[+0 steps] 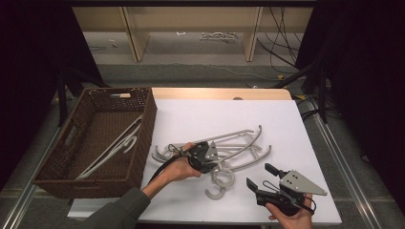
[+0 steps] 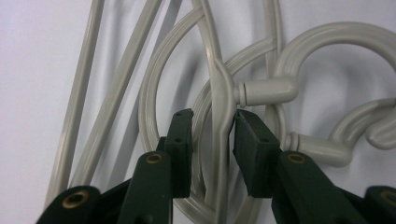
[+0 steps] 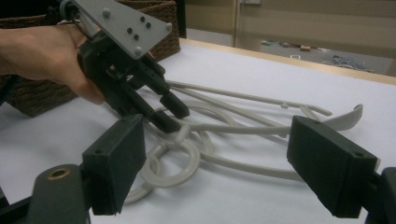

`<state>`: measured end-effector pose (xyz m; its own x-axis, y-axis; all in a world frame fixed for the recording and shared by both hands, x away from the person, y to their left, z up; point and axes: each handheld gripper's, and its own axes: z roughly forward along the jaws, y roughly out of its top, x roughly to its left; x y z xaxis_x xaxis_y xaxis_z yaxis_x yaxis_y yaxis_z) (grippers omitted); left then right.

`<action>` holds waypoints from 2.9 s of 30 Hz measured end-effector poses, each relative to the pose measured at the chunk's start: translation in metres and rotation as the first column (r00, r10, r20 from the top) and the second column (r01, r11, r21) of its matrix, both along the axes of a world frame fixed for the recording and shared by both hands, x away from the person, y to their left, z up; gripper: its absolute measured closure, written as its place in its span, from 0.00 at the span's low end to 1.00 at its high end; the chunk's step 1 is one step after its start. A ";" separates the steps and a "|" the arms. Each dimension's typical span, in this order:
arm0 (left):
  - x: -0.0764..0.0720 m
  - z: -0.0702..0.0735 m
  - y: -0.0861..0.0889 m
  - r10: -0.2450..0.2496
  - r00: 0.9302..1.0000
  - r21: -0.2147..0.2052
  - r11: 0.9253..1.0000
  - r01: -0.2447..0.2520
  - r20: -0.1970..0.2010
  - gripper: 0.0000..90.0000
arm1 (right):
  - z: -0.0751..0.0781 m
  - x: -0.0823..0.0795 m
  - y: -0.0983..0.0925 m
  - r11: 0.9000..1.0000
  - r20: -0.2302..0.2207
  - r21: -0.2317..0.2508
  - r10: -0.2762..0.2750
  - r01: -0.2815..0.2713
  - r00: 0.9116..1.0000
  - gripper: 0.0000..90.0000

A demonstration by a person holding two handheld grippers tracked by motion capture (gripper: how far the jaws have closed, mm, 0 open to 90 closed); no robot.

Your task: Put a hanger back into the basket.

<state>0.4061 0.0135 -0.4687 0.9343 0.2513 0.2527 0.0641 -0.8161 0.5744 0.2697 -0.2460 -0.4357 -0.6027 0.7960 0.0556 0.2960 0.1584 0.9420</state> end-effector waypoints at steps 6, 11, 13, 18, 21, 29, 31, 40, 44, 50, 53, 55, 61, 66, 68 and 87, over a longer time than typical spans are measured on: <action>0.000 0.004 0.001 -0.007 0.999 0.037 0.999 0.005 0.036 0.86 | 0.000 0.000 0.000 1.000 -0.003 -0.002 0.001 -0.001 1.000 0.23; 0.003 0.004 0.003 -0.013 1.000 0.034 0.999 0.013 0.019 0.88 | 0.000 0.000 0.000 1.000 -0.012 -0.003 -0.002 0.002 1.000 0.23; 0.004 0.004 0.003 -0.010 1.000 0.030 1.000 0.010 0.013 0.87 | 0.000 0.000 0.000 1.000 -0.006 -0.004 -0.003 0.003 1.000 0.23; 0.005 0.003 0.001 -0.008 1.000 0.003 1.000 0.008 -0.001 0.83 | 0.000 0.000 0.001 1.000 -0.009 0.000 0.000 0.000 1.000 0.23; 0.004 0.005 -0.001 -0.033 0.999 0.043 0.999 0.032 0.024 0.81 | -0.001 0.001 0.001 1.000 -0.007 -0.005 -0.001 0.001 1.000 0.23; 0.010 -0.004 0.001 -0.001 1.000 0.086 0.996 -0.001 0.019 0.85 | -0.001 0.001 0.000 1.000 0.005 0.003 -0.006 0.006 1.000 0.23; 0.011 -0.004 0.001 -0.003 1.000 0.095 0.995 0.001 0.018 0.88 | -0.001 0.001 0.000 1.000 -0.001 0.000 -0.002 0.002 1.000 0.23; 0.011 -0.001 0.002 -0.001 1.000 0.074 0.997 -0.001 0.025 0.89 | -0.001 0.002 0.000 1.000 0.000 0.001 0.000 0.000 1.000 0.23; 0.011 0.001 0.003 -0.008 1.000 0.061 0.998 0.007 0.009 0.89 | -0.001 0.002 0.000 1.000 -0.001 0.000 -0.002 0.002 1.000 0.23; 0.011 0.003 0.003 -0.010 1.000 0.061 0.998 0.009 0.014 0.89 | 0.000 0.001 -0.001 1.000 -0.012 -0.010 0.001 -0.002 1.000 0.23; 0.011 0.009 0.005 -0.001 1.000 0.011 1.000 0.001 -0.005 0.89 | 0.000 0.001 -0.001 1.000 -0.009 -0.007 -0.002 0.002 1.000 0.23; 0.011 0.012 0.006 -0.010 1.000 0.011 1.000 0.010 0.008 0.90 | -0.001 0.002 -0.001 1.000 -0.002 0.000 -0.002 0.002 1.000 0.23; 0.013 0.025 0.011 0.010 1.000 -0.054 0.998 -0.010 -0.001 0.91 | 0.000 0.001 0.000 1.000 -0.005 0.009 -0.002 0.002 1.000 0.23; 0.017 0.032 0.018 0.034 0.999 -0.122 0.992 -0.037 -0.024 0.91 | 0.000 0.001 -0.001 1.000 -0.013 0.010 0.001 -0.001 1.000 0.23; 0.019 0.035 0.021 0.037 0.998 -0.147 0.988 -0.043 -0.042 0.91 | 0.000 0.001 -0.001 1.000 -0.013 0.013 0.001 -0.001 1.000 0.23; 0.014 0.089 0.028 0.093 0.983 -0.377 0.914 -0.147 -0.158 0.91 | 0.000 0.001 -0.003 1.000 -0.007 0.002 -0.013 0.013 1.000 0.23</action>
